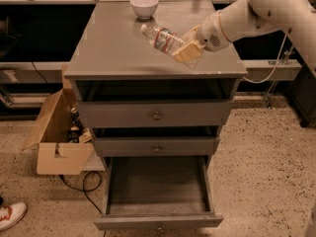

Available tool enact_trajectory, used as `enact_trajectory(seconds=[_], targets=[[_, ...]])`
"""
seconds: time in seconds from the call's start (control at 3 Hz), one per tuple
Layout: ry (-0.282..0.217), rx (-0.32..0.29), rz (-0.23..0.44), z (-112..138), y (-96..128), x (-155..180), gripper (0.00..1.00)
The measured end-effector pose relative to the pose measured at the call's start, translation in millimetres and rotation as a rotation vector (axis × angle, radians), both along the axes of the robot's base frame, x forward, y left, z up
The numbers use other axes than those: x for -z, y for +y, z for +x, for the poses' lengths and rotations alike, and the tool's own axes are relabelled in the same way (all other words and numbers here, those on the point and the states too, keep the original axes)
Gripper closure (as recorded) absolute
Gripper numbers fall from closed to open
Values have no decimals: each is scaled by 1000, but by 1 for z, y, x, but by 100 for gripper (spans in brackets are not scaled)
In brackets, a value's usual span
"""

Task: Place water bottle into bottom drawer

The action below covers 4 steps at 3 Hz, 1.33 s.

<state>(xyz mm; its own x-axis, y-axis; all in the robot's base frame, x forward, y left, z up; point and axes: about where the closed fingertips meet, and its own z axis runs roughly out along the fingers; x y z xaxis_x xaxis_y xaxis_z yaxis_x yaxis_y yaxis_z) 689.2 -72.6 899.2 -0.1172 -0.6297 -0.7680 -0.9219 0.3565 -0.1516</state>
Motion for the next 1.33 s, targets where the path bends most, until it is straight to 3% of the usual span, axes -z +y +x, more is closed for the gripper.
enact_trajectory(seconds=[0.33, 0.67, 1.0, 1.33], targets=[[0, 0, 0, 0, 0, 0, 100], [27, -62, 12, -22, 1, 15, 100], [25, -93, 11, -66, -11, 29, 100], [84, -65, -25, -127, -20, 76, 100]])
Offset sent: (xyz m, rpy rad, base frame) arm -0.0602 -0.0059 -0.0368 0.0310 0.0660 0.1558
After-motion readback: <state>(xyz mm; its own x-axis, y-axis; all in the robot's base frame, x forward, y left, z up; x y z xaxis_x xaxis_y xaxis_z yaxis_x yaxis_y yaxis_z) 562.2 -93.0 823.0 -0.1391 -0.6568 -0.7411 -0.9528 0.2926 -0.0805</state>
